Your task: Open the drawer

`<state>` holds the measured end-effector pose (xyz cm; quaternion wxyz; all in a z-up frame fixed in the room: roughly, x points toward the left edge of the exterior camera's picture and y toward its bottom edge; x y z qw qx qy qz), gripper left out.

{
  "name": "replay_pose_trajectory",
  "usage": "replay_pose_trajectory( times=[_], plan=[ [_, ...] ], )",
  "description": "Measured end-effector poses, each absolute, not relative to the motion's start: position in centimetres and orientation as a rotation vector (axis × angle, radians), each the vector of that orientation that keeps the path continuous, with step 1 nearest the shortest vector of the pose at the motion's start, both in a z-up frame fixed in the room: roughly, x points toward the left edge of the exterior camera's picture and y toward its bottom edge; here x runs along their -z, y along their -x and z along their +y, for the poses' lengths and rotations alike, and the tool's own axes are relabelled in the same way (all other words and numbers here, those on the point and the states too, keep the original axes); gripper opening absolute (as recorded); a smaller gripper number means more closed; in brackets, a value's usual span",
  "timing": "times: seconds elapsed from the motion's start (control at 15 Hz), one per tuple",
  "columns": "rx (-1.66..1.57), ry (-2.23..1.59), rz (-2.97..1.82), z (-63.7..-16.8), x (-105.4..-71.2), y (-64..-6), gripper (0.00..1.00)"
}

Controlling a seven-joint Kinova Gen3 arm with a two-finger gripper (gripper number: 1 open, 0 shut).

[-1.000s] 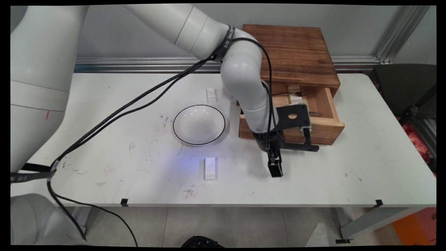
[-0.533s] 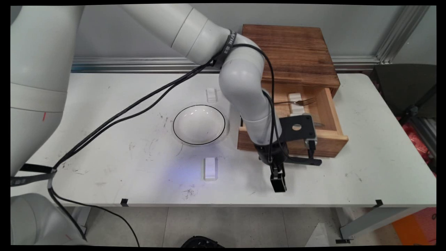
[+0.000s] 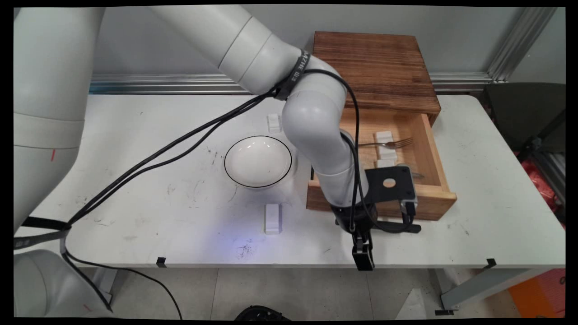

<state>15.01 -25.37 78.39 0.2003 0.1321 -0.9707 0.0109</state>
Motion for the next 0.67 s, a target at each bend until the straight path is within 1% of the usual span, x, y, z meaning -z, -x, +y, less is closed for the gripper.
replay_pose_trajectory(
  times=[0.67],
  plan=[
    [-0.007,-0.347,-2.712,-22.5,-78.6,-14.5,1.0]
  ],
)
